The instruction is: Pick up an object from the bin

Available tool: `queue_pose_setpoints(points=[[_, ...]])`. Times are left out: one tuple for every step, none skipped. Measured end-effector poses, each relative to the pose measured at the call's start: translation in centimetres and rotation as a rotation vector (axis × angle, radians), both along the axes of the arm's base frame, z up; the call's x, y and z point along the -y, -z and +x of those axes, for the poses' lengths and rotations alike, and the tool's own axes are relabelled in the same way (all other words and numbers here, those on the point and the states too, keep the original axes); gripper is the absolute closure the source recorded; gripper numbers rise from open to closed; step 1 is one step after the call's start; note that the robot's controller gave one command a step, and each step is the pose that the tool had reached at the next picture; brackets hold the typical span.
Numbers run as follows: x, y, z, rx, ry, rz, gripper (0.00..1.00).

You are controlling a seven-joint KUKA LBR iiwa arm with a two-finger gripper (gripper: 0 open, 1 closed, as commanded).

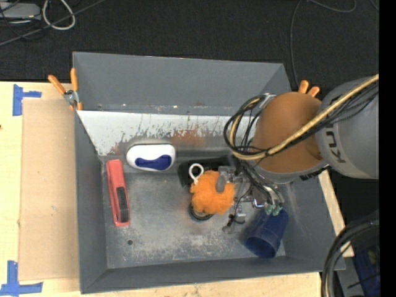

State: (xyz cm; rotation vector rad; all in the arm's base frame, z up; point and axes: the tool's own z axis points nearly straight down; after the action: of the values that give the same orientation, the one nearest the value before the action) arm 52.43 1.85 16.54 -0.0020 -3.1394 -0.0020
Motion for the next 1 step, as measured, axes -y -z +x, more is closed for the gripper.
queue_pose_setpoints(points=[[0.0, 0.0, 0.0, 0.0, 0.0, 0.0, 0.0]])
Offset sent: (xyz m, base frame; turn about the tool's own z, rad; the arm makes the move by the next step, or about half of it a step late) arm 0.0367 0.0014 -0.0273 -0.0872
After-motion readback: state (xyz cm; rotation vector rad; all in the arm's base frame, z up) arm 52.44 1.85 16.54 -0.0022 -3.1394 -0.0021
